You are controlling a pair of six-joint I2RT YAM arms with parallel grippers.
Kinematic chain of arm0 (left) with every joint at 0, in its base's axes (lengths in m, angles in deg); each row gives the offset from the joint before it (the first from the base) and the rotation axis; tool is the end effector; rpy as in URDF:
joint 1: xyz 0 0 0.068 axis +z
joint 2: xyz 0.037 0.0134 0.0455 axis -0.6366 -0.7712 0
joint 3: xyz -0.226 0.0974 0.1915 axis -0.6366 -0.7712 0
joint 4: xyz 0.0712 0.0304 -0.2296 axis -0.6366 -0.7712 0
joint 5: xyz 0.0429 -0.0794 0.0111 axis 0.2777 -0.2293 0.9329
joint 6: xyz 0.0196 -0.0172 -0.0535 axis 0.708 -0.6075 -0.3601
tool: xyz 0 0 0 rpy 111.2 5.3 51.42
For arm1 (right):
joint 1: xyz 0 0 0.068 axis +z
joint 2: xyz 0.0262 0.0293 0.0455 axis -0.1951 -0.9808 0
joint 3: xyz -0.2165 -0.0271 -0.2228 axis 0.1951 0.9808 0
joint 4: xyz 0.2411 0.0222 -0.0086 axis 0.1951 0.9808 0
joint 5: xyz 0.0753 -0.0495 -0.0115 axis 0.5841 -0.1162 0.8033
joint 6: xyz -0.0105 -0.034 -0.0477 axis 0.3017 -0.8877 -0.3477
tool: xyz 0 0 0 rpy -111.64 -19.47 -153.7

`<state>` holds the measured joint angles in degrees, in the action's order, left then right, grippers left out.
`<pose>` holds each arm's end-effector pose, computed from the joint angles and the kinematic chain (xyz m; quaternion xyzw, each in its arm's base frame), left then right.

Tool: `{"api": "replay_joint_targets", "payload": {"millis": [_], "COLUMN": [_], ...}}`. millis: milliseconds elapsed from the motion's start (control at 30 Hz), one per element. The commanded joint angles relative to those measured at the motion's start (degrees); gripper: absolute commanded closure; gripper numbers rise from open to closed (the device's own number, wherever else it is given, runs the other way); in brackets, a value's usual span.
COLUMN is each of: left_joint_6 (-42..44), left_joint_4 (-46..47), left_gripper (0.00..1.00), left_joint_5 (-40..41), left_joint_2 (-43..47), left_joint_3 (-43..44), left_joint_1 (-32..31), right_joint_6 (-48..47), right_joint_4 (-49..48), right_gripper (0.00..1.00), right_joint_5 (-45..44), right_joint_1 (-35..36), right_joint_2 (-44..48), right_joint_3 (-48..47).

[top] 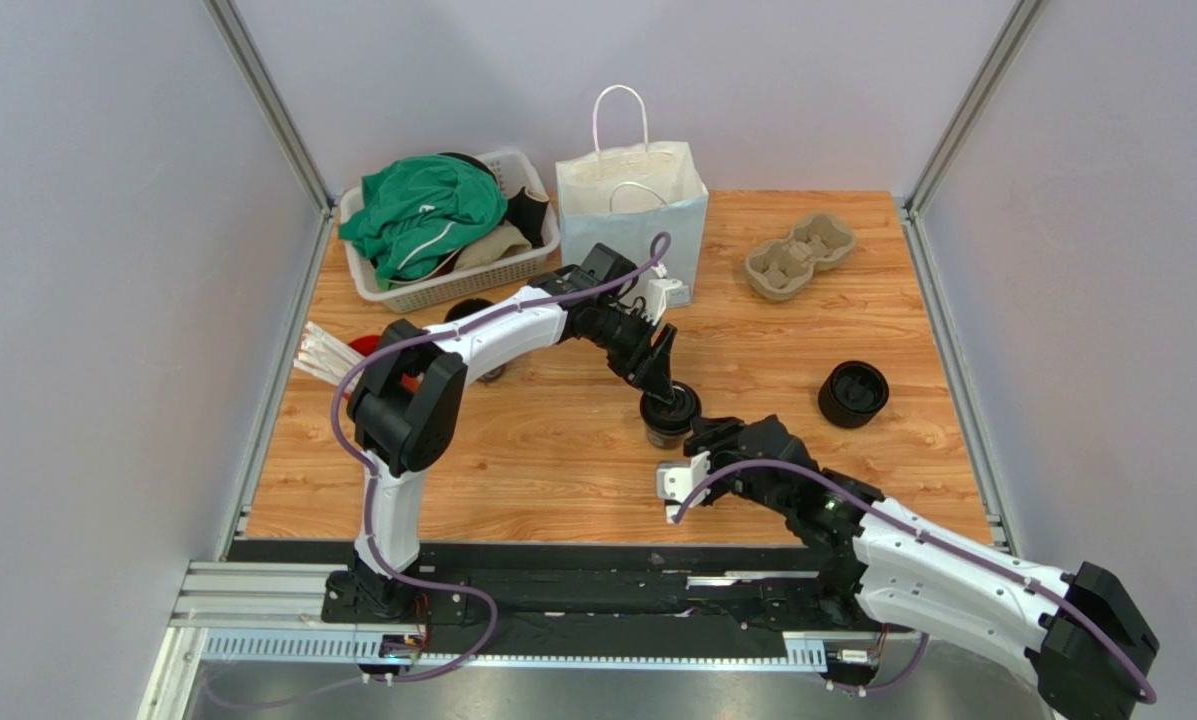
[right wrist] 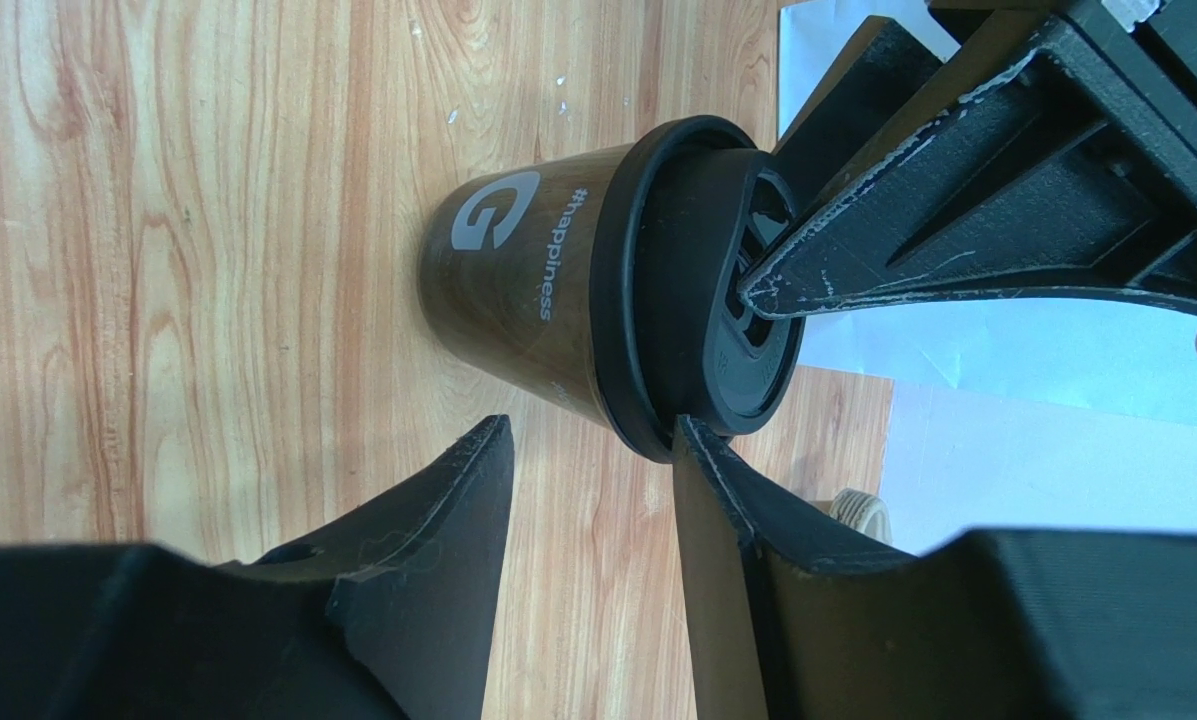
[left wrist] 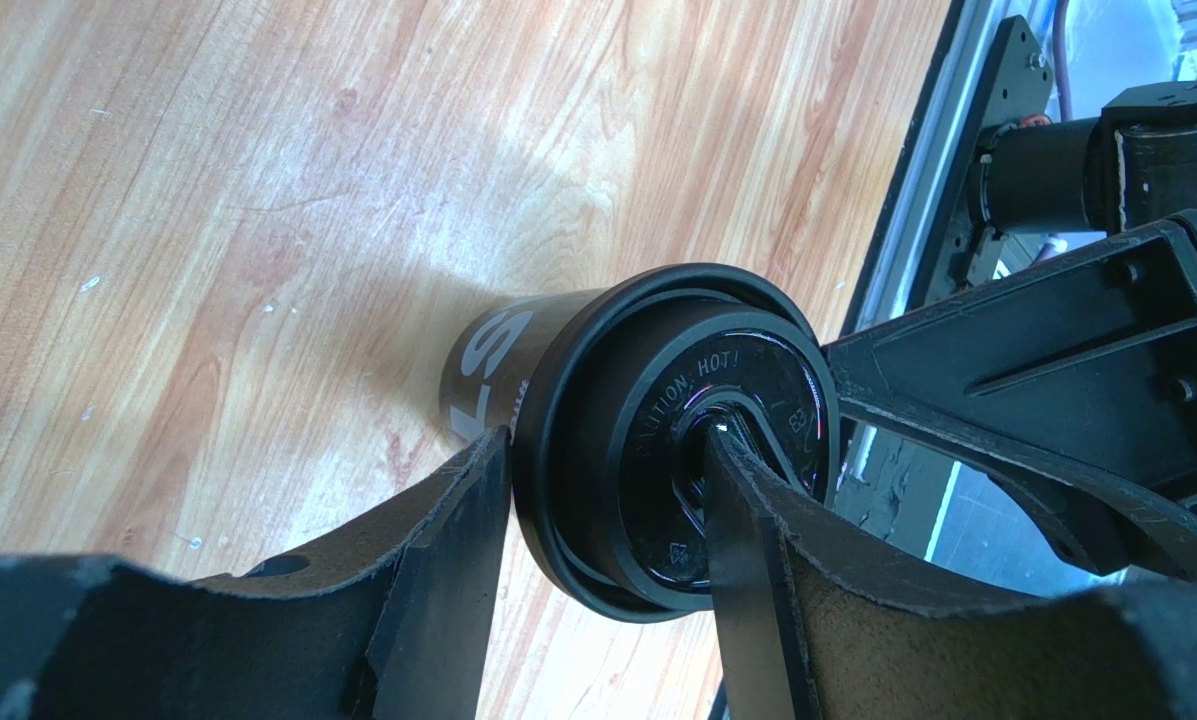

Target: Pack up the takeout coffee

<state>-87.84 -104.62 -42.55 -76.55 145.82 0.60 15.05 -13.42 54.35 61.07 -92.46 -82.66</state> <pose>0.3209 -0.2980 0.2518 0.3752 0.8131 -0.4278 0.1225 0.0853 0.1010 0.2180 -0.7392 0.4747 -0.0614 0.4737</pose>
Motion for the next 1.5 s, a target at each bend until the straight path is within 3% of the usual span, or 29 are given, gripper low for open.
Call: {"api": "replay_joint_targets", "payload": {"millis": [0,100,333,500,800,1033,1467], "left_joint_6": [4.54,4.54,4.54,4.54,4.63,4.72,4.54], "left_joint_4": [-2.25,-2.34,-2.25,-2.26,-2.34,-2.52,-2.69], "left_gripper": [0.43,0.43,0.43,0.43,0.43,0.43,0.43], "left_joint_5": [10.09,10.0,10.0,9.91,10.0,10.17,10.7], "left_joint_2": [-2.73,-2.73,-2.73,-2.73,-2.56,-2.73,-3.08], "left_joint_3": [-0.95,-0.86,-1.03,-0.95,-1.04,-0.95,-0.77], "left_joint_1": [-0.09,-0.09,-0.17,-0.09,-0.09,-0.09,-0.17], "right_joint_6": [1.01,0.92,1.18,1.62,1.36,1.27,1.01], "right_joint_4": [-2.87,-2.79,-0.25,1.33,3.71,6.0,6.79], "right_gripper": [0.54,0.55,0.72,0.78,0.78,0.7,0.71], "right_joint_5": [0.54,0.63,0.89,0.8,1.68,2.47,3.88], "right_joint_1": [0.54,0.45,0.45,0.45,0.54,0.54,0.54], "right_joint_2": [-0.51,-1.22,-2.54,-3.67,-6.75,-7.99,-12.03], "right_joint_3": [0.29,0.11,-0.24,-0.24,-0.42,-0.16,0.2]}}
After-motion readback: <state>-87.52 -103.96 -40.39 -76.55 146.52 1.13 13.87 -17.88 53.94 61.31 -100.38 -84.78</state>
